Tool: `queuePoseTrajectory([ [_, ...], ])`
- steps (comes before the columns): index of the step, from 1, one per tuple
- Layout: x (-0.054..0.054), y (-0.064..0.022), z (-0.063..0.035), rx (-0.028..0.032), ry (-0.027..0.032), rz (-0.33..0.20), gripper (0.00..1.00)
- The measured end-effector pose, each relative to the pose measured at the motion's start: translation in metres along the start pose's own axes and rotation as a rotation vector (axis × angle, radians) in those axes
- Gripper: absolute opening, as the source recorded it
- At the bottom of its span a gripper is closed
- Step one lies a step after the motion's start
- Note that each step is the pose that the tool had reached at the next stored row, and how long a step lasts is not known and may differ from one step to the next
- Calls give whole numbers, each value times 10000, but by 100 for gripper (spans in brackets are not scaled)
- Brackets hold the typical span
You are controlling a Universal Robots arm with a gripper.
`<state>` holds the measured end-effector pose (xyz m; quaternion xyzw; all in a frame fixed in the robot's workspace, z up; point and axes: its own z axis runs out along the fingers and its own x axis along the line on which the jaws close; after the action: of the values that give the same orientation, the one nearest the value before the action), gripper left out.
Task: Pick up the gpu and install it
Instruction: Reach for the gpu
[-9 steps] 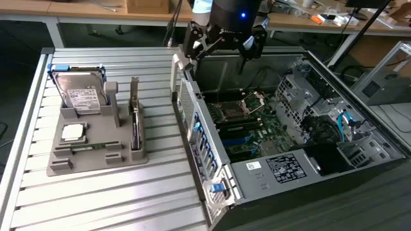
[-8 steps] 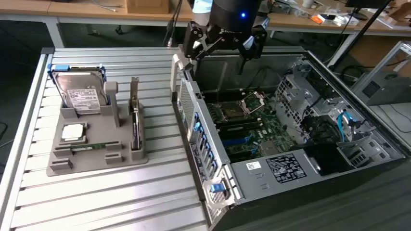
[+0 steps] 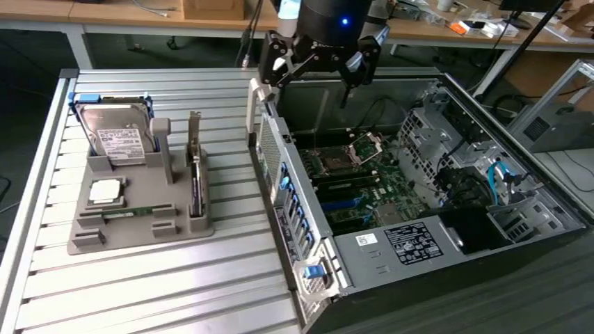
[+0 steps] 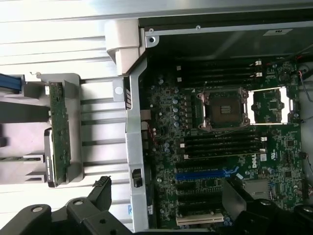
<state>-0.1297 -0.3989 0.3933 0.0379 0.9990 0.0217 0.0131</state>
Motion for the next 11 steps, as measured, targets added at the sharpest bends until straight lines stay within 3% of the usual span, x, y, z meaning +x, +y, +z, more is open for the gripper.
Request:
queuePoseTrajectory([
  [11, 75, -6, -2, 0, 0, 1, 99],
])
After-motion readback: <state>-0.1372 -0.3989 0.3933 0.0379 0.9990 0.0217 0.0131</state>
